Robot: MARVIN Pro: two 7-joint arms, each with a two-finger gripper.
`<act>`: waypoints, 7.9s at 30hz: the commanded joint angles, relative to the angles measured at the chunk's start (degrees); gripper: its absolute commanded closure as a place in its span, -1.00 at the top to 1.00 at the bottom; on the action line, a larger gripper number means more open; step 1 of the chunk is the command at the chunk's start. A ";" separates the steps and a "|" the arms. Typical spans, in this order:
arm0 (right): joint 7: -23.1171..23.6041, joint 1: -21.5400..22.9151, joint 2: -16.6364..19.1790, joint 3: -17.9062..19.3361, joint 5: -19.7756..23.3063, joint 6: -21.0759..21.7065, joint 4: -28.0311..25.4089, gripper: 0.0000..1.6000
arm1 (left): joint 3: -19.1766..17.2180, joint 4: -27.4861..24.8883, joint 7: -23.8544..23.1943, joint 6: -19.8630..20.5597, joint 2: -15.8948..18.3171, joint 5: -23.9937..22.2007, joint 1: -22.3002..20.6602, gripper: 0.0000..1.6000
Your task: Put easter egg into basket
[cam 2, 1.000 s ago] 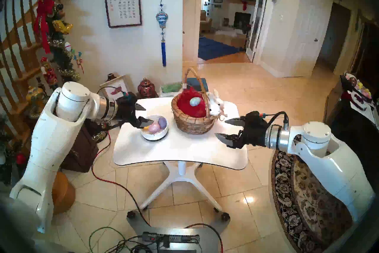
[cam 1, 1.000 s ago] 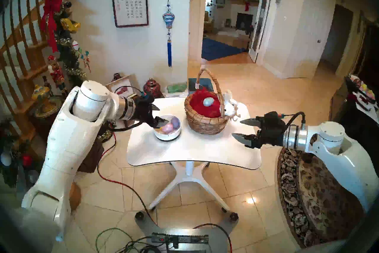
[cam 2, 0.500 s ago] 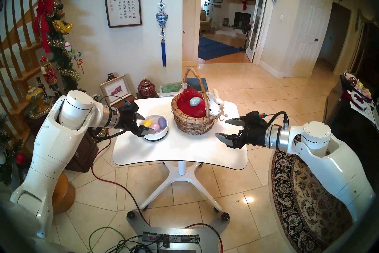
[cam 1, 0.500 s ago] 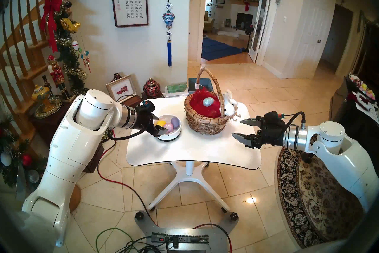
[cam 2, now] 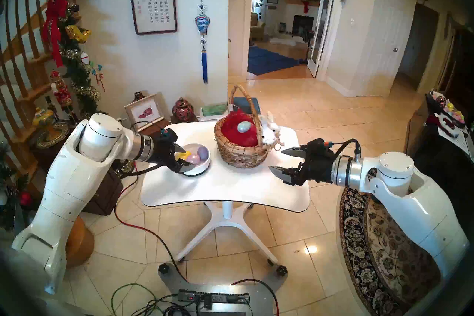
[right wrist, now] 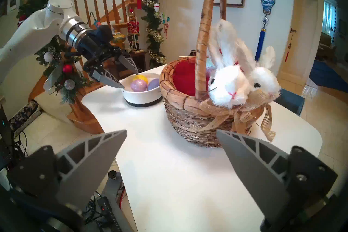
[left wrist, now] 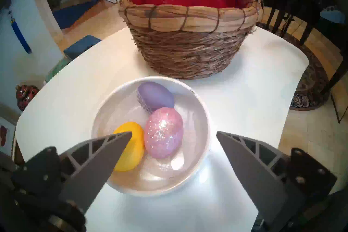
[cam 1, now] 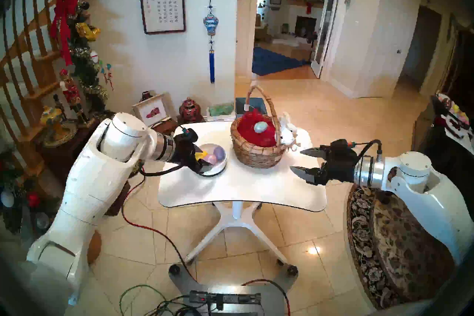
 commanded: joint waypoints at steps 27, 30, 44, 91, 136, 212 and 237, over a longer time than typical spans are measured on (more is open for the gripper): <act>-0.08 0.08 0.10 0.53 0.13 -0.12 -0.06 1.00 | 2.68 4.77 0.42 -1.08 -1.98 0.24 -6.08 0.76; -0.09 0.07 0.10 0.53 0.13 -0.13 -0.06 1.00 | 2.70 4.86 0.42 -1.22 -2.01 0.23 -6.02 0.77; -0.09 0.05 0.11 0.55 0.14 -0.13 -0.07 1.00 | 2.95 5.26 0.43 -1.56 -2.24 0.40 -5.63 0.73; -0.09 0.08 0.11 0.52 0.13 -0.13 -0.06 1.00 | 2.83 5.77 1.09 -4.26 -2.76 1.60 -5.17 0.00; -0.07 0.22 0.13 0.36 0.10 -0.11 0.00 1.00 | 7.36 21.67 2.90 -5.77 -22.37 3.84 -27.50 0.24; -0.08 0.19 0.14 0.38 0.13 -0.12 -0.01 1.00 | -3.53 11.53 -11.10 -4.74 -6.47 -0.87 -14.39 0.80; -0.08 0.18 0.15 0.39 0.14 -0.13 -0.01 1.00 | -6.96 -9.95 1.63 8.31 -1.03 -6.47 0.79 0.90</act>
